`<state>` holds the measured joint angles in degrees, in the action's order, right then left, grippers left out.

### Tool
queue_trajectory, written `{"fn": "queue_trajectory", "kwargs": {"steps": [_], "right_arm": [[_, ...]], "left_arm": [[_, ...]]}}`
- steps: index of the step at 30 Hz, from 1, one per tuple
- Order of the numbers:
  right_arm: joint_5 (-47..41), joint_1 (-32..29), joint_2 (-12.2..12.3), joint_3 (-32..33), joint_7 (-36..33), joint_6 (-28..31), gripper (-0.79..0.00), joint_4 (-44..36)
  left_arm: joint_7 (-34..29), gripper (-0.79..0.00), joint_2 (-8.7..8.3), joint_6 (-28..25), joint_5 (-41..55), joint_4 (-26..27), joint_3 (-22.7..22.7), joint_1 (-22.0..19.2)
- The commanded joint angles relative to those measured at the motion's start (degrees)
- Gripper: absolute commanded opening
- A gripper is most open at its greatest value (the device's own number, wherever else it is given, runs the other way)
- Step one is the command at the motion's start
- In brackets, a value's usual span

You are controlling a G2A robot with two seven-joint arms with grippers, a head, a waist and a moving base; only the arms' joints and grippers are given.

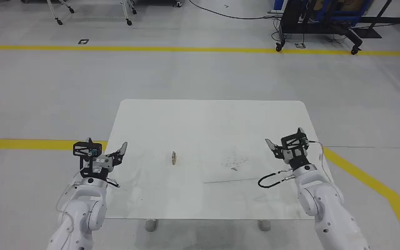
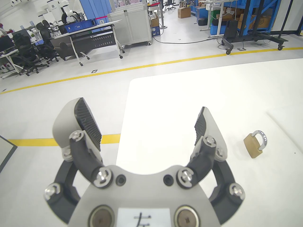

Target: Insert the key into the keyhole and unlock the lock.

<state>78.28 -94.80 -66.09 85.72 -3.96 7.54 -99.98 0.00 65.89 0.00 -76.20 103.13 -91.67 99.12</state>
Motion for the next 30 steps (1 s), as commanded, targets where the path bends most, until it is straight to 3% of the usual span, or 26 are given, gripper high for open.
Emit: {"fn": "queue_trajectory", "kwargs": {"steps": [1,4,15,18,24,26,30], "right_arm": [[-1.0,2.9,-0.1,-2.7,-1.7,4.3,0.0,2.5],[-2.0,6.5,-0.6,-5.5,-3.8,5.7,0.0,5.6],[-2.6,6.4,-0.6,-5.9,-3.9,6.7,0.0,6.1],[-5.0,8.9,-0.4,-7.2,-5.4,16.0,0.0,9.0],[-2.9,15.6,0.8,-9.4,-6.2,41.4,0.0,15.7],[0.6,17.0,1.2,-10.2,-6.6,46.5,0.0,16.5],[9.1,19.0,1.7,-13.2,-7.5,50.5,0.0,17.5]], "left_arm": [[0.0,0.0,0.0,0.0,0.0,0.0,0.0,0.0],[0.0,0.0,0.0,0.0,0.0,0.0,0.0,0.0],[0.0,0.0,0.0,0.0,0.0,0.0,0.0,0.0],[0.0,0.0,0.0,0.0,0.0,0.0,0.0,0.0],[0.0,0.0,0.0,0.0,0.0,0.0,0.0,0.0],[0.0,0.0,0.0,0.0,0.0,0.0,0.0,0.0],[0.0,0.0,0.0,0.0,0.0,0.0,0.0,0.0]]}}
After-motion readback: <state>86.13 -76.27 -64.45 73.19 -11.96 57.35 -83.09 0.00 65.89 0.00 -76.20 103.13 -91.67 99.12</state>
